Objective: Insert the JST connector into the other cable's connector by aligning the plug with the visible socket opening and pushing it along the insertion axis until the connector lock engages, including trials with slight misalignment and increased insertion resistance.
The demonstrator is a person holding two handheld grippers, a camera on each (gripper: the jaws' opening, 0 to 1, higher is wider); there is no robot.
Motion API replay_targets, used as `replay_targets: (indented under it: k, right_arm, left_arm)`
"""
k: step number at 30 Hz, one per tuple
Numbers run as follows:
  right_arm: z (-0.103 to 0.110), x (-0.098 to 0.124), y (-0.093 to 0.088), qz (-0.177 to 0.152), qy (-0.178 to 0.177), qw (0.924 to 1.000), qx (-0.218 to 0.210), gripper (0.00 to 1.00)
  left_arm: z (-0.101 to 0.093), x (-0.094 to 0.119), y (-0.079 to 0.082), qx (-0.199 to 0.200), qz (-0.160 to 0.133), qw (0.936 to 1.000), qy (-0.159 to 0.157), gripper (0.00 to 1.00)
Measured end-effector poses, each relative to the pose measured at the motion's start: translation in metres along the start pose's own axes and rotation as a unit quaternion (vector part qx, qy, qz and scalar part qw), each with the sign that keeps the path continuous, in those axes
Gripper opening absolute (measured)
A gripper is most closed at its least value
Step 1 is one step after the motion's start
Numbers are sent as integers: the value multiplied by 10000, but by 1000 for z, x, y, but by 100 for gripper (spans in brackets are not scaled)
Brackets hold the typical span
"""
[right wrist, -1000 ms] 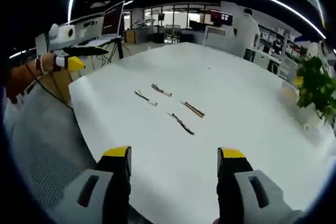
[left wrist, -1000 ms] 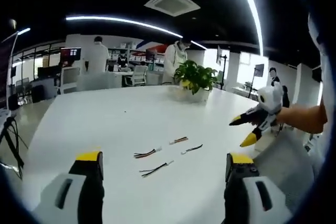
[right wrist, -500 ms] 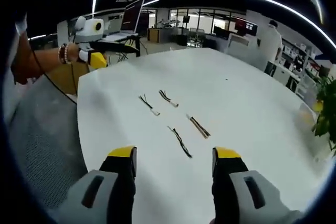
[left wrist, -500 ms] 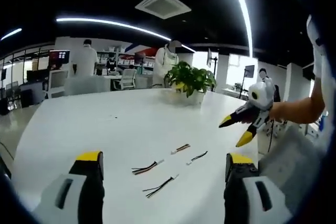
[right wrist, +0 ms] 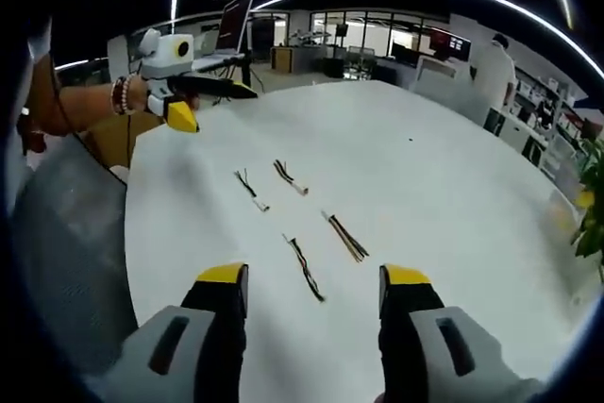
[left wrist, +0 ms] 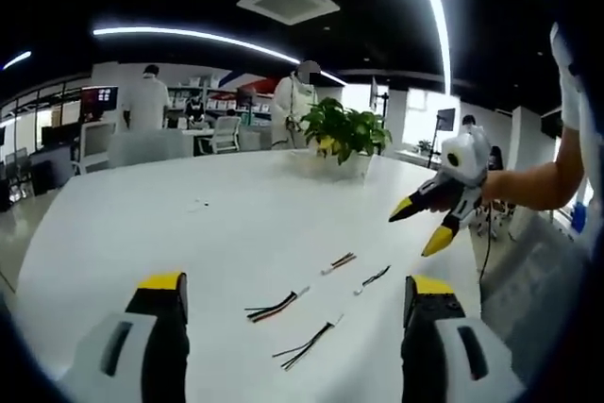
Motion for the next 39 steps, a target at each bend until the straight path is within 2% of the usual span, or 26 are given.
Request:
replay_targets:
  k: [14, 21, 27, 39]
  right_arm:
    - [-19, -26, -1, 98, 154, 9998, -5, 53]
    - [-32, -39, 1, -39, 214, 9997, -61, 49]
    - [-43, -51, 2, -112, 317, 9994, -65, 46]
    - [-51, -77, 3, -265, 582, 9980, 5, 40]
  left_arm:
    - [14, -37, -9, -21, -46, 9997, -254, 90]
    - [26, -57, -20, -102, 0, 9993, -352, 87]
    - [23, -72, -32, -153, 78, 9986, -507, 83]
    - [24, -91, -47, -210, 132, 9970, -735, 68]
Point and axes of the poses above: the point that each gripper's makers call its tool centre point, and the gripper's own axes: x roughly backward along the fingers, z roughly to its left, y roughly out of its top, the point moved 8 cm from there along x, roughly backward along the fingers, and after that the axes turned 5 degrees about y, right-handed, at the moved point
